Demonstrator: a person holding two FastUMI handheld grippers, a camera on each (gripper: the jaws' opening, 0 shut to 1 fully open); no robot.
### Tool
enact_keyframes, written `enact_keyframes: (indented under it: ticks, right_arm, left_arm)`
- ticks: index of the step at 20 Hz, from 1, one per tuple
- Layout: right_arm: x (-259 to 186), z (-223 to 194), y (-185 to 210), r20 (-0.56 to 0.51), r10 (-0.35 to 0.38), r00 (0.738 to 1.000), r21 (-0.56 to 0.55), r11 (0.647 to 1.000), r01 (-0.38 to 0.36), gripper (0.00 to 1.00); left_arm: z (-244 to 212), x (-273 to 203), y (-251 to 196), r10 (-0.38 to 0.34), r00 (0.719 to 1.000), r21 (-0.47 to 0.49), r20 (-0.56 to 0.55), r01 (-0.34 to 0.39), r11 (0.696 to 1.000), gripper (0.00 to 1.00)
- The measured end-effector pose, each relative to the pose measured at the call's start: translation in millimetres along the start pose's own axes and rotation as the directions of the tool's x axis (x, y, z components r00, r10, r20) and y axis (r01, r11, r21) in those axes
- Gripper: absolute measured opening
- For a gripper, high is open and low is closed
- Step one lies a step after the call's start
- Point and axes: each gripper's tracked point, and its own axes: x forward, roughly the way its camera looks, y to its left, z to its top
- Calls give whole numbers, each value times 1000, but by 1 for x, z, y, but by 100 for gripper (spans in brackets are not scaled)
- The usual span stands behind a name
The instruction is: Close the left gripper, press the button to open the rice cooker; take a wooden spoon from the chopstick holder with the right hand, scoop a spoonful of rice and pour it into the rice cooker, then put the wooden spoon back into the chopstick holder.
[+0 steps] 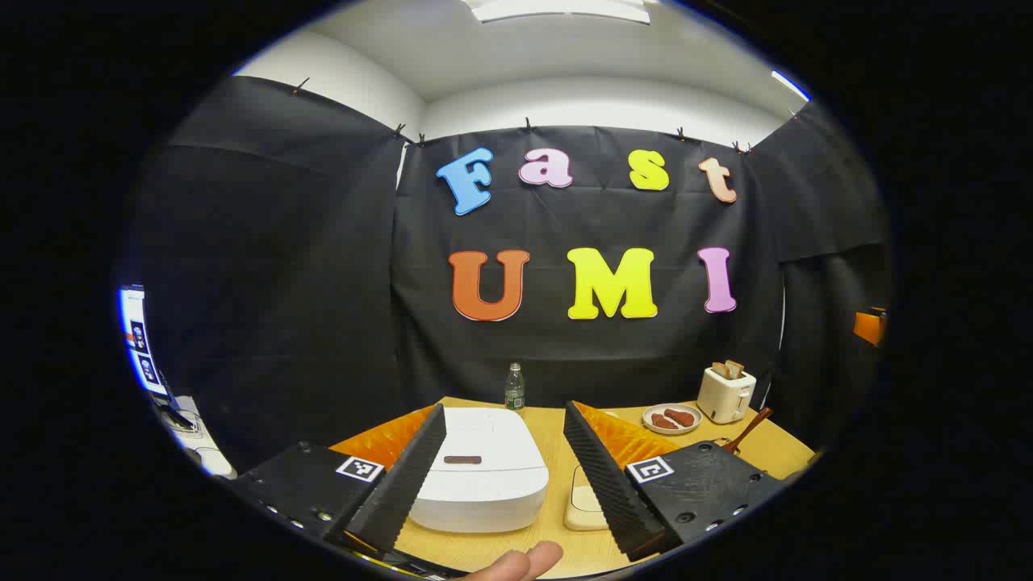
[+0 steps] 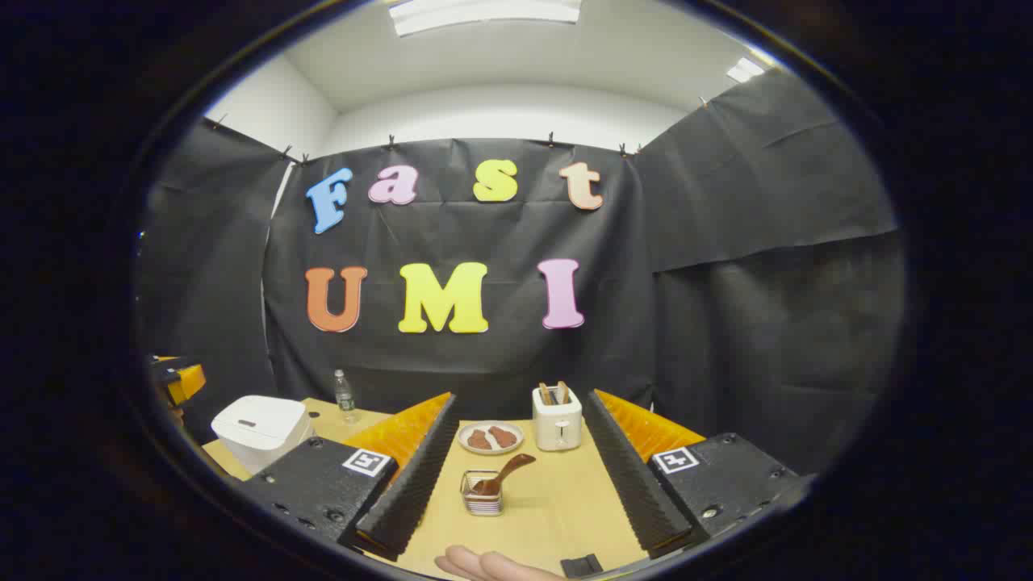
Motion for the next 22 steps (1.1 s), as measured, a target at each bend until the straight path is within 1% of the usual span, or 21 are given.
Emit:
enact_keyframes:
  ticks: [6, 9, 10, 12, 15, 16, 19, 20, 22]
  right_arm:
    - [2, -6, -7, -6, -11, 1000, 1, 1000, 12, 100]
    - [2, -10, -5, -9, -11, 1000, 7, 1000, 11, 100]
    - [2, -11, -5, -10, -12, 1000, 11, 1000, 12, 99]
    - [3, -14, -2, -11, -8, 1000, 11, 1000, 8, 100]
    - [4, -16, -1, -15, -4, 1000, 16, 1000, 4, 99]
    - [4, -16, -1, -11, -3, 1000, 20, 1000, 3, 100]
    - [5, -20, -1, -7, 0, 1000, 13, 1000, 0, 99]
    - [6, -21, 0, -8, -1, 1000, 8, 1000, 1, 100]
    - [7, -25, 0, -13, -1, 1000, -2, 1000, 1, 100]
  left_arm:
    - [4, -2, -1, -2, 1000, 11, 26, 2, 1000, 94]
    - [9, -2, -9, -38, 997, -11, 62, 38, 999, 94]
    - [5, -1, -9, -43, 997, -13, 58, 44, 999, 94]
    - [1, 1, -4, -35, 998, -9, 50, 35, 999, 94]
    - [-1, 2, 2, -19, 999, -6, 44, 19, 1000, 94]
    - [-2, 3, 3, -19, 999, -8, 36, 20, 1000, 94]
    - [-5, 6, 0, -45, 999, -13, 26, 45, 999, 94]
    - [-5, 6, 1, -50, 998, -8, 28, 50, 999, 88]
    - [-3, 8, 5, -38, 998, 11, 40, 37, 999, 83]
